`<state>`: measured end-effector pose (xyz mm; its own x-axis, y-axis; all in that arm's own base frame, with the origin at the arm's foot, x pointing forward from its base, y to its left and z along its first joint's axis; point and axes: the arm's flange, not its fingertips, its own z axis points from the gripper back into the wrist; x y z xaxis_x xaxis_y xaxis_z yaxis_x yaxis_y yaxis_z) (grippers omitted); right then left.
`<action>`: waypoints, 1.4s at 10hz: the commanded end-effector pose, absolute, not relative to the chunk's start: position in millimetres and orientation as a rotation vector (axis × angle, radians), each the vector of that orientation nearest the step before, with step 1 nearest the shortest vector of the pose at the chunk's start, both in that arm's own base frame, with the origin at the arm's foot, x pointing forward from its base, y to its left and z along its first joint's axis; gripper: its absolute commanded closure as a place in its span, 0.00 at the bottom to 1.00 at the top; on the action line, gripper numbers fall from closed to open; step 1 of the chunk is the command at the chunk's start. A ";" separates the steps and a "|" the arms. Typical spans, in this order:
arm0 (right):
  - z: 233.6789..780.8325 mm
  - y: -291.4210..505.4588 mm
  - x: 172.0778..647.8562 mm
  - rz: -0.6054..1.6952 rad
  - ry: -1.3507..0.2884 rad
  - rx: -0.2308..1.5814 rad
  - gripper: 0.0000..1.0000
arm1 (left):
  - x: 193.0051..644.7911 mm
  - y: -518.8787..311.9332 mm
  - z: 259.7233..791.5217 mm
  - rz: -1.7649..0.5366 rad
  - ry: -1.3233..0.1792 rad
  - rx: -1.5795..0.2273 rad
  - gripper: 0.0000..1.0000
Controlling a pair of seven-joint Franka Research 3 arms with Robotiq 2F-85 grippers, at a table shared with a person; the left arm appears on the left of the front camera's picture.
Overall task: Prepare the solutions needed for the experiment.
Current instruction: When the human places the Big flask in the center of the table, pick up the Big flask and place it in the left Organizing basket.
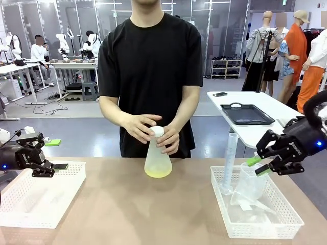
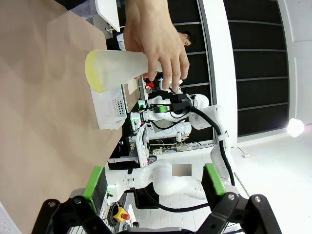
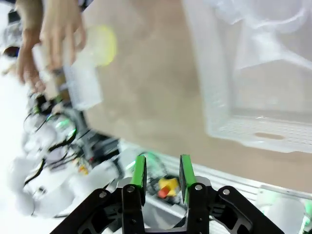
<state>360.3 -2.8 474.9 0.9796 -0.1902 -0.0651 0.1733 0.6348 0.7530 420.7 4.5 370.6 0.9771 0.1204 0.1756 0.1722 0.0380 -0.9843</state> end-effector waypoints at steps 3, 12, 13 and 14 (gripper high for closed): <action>487.6 -19.8 368.0 -0.150 0.101 1.228 0.63 | 420.8 4.5 371.5 -0.045 -0.238 -1.538 0.00; 474.3 -30.4 386.7 -0.230 -0.071 1.466 0.23 | 420.8 4.5 371.5 -0.045 -0.238 -1.538 0.00; 472.0 -31.0 386.9 -0.234 -0.072 1.478 0.23 | 420.8 4.5 371.5 -0.045 -0.238 -1.538 0.00; 471.0 -31.6 386.8 -0.237 -0.078 1.482 0.23 | 420.8 4.5 371.5 -0.045 -0.238 -1.538 0.00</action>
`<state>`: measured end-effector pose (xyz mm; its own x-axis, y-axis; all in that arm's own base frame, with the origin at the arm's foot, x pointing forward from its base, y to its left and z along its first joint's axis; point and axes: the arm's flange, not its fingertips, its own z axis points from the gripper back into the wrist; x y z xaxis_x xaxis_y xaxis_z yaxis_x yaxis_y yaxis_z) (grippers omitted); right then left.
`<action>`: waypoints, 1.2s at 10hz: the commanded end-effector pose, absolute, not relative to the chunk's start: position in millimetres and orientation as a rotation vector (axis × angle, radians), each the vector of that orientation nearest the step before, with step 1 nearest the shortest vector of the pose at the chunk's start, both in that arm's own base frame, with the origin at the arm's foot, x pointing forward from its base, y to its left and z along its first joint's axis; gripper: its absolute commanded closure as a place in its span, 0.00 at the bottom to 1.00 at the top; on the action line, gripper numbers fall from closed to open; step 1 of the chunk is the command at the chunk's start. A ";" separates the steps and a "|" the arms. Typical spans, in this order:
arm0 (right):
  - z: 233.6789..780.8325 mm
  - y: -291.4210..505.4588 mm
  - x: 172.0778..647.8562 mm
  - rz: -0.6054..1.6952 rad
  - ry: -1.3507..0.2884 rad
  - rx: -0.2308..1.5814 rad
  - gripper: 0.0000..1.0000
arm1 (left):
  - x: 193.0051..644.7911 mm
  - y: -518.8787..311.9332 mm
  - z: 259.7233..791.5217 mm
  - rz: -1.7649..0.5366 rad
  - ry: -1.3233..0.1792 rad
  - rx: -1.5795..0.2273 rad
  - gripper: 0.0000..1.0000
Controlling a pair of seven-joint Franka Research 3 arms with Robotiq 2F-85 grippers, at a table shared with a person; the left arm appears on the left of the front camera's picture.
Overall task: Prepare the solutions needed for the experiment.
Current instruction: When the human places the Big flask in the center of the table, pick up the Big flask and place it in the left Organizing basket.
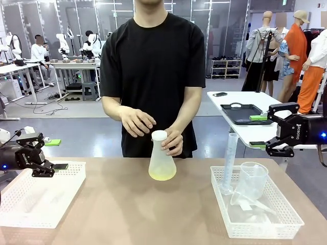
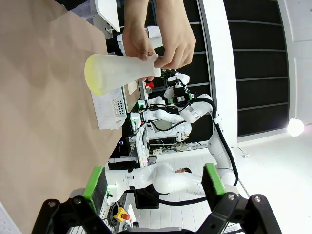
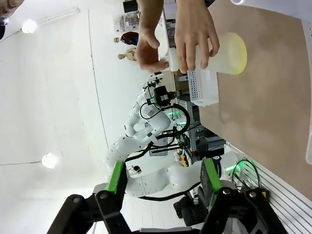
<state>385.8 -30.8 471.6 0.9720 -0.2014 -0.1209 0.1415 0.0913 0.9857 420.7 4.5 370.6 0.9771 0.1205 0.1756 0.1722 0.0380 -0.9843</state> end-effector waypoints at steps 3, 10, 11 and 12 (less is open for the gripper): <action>471.6 -30.8 385.8 -0.255 -0.049 1.457 0.23 | 420.8 4.5 371.5 -0.045 -0.238 -1.538 0.00; 471.6 -30.8 385.8 -0.255 -0.049 1.457 0.23 | 420.8 4.5 371.5 -0.045 -0.238 -1.538 0.00; 471.6 -30.8 385.8 -0.255 -0.049 1.457 0.23 | 420.8 4.5 371.5 -0.045 -0.238 -1.538 0.00; 471.6 -30.8 385.8 -0.255 -0.049 1.457 0.23 | 420.8 4.5 371.5 -0.045 -0.238 -1.538 0.00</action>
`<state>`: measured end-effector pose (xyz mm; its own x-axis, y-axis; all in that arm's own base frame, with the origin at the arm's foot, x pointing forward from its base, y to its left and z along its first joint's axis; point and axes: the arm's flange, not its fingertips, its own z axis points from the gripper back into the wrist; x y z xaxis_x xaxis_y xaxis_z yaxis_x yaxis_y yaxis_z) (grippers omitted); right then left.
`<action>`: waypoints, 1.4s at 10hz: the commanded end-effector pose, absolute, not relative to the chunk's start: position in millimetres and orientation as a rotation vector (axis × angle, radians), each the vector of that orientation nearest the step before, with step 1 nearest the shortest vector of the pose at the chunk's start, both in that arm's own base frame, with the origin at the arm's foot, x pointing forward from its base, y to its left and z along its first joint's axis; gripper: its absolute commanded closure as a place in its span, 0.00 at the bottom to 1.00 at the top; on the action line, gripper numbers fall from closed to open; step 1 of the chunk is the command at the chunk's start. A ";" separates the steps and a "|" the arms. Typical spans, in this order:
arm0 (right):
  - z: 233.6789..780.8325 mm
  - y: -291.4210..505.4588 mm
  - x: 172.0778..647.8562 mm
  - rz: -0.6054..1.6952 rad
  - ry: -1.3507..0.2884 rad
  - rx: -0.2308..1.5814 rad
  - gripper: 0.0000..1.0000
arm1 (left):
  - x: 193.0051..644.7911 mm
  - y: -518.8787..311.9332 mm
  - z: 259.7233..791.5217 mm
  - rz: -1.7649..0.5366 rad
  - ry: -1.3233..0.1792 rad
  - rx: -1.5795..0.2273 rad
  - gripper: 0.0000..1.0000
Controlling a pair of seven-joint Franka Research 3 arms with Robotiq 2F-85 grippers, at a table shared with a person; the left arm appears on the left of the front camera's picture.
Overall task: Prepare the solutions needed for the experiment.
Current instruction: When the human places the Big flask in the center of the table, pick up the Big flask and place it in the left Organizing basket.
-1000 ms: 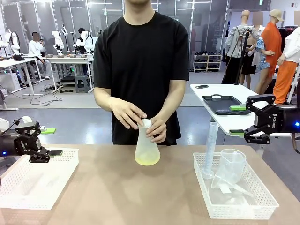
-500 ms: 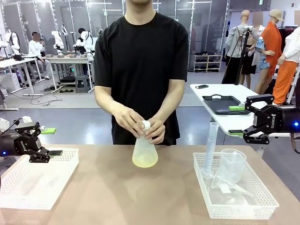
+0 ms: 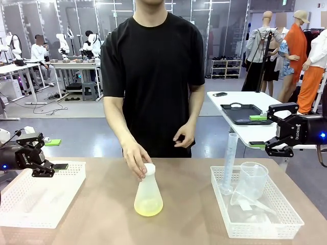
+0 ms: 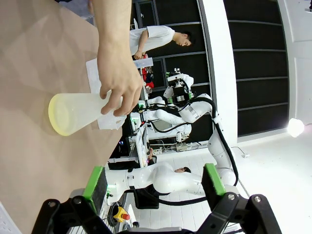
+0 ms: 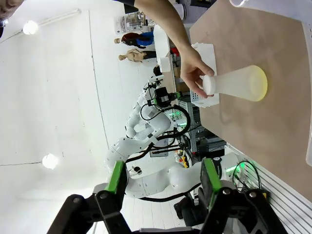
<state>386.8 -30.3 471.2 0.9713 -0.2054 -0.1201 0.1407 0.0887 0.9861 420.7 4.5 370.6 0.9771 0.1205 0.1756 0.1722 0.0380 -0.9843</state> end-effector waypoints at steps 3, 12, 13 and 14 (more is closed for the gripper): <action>471.6 -30.8 385.8 -0.255 -0.049 1.457 0.23 | 420.8 4.5 371.5 -0.045 -0.238 -1.538 0.00; 471.6 -30.8 385.8 -0.255 -0.049 1.457 0.23 | 420.7 4.5 370.6 -0.040 -0.234 -1.537 0.00; 471.6 -30.8 385.8 -0.255 -0.049 1.457 0.23 | 428.7 -1.4 371.8 -0.081 -0.252 -1.549 0.00; 471.6 -30.8 385.8 -0.255 -0.049 1.457 0.23 | 434.8 -9.8 375.6 -0.124 -0.260 -1.567 0.00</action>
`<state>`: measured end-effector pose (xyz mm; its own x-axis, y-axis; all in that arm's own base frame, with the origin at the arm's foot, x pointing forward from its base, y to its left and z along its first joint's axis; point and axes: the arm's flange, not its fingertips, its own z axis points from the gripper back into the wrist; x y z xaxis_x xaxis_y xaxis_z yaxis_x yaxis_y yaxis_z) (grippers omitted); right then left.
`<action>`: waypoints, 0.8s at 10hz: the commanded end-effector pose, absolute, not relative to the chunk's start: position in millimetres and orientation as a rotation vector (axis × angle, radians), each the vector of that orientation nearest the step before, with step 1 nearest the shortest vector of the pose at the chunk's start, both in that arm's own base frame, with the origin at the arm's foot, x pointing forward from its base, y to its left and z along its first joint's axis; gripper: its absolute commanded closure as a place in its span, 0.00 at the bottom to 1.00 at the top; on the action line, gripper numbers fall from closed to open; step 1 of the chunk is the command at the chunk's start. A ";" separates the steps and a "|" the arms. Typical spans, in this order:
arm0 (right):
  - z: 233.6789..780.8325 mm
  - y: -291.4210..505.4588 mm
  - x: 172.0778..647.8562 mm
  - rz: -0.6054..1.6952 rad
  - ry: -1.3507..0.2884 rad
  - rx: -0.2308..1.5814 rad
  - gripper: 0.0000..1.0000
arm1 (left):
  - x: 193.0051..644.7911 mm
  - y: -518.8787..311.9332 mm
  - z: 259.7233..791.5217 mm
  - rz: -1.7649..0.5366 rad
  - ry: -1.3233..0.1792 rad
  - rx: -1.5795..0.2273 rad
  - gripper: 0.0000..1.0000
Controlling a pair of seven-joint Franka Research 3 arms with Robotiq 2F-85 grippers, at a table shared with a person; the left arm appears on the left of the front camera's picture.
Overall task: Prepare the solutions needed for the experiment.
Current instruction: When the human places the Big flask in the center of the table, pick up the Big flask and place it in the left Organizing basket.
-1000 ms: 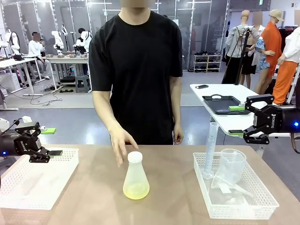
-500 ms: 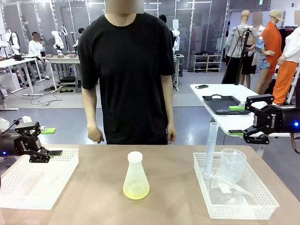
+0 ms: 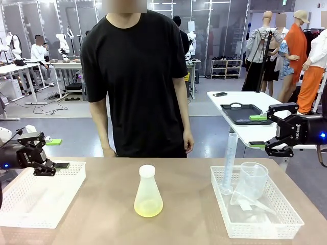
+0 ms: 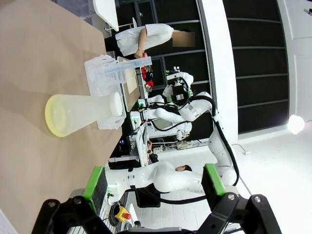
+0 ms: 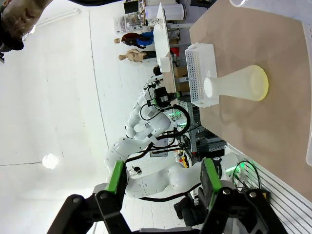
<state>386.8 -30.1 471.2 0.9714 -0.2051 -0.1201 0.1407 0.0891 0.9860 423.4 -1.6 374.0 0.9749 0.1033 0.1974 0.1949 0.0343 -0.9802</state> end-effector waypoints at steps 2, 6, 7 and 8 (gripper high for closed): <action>471.6 -30.8 385.8 -0.255 -0.049 1.457 0.23 | 446.5 -19.7 380.5 -0.169 -0.272 -1.574 0.00; 471.6 -30.8 385.8 -0.255 -0.049 1.457 0.23 | 485.7 -74.7 379.2 -0.317 -0.192 -1.551 0.00; 471.6 -30.8 385.8 -0.255 -0.049 1.457 0.23 | 492.8 -89.8 379.8 -0.348 -0.175 -1.554 0.00; 471.6 -30.8 385.8 -0.255 -0.049 1.457 0.23 | 500.8 -104.6 380.3 -0.370 -0.186 -1.556 0.00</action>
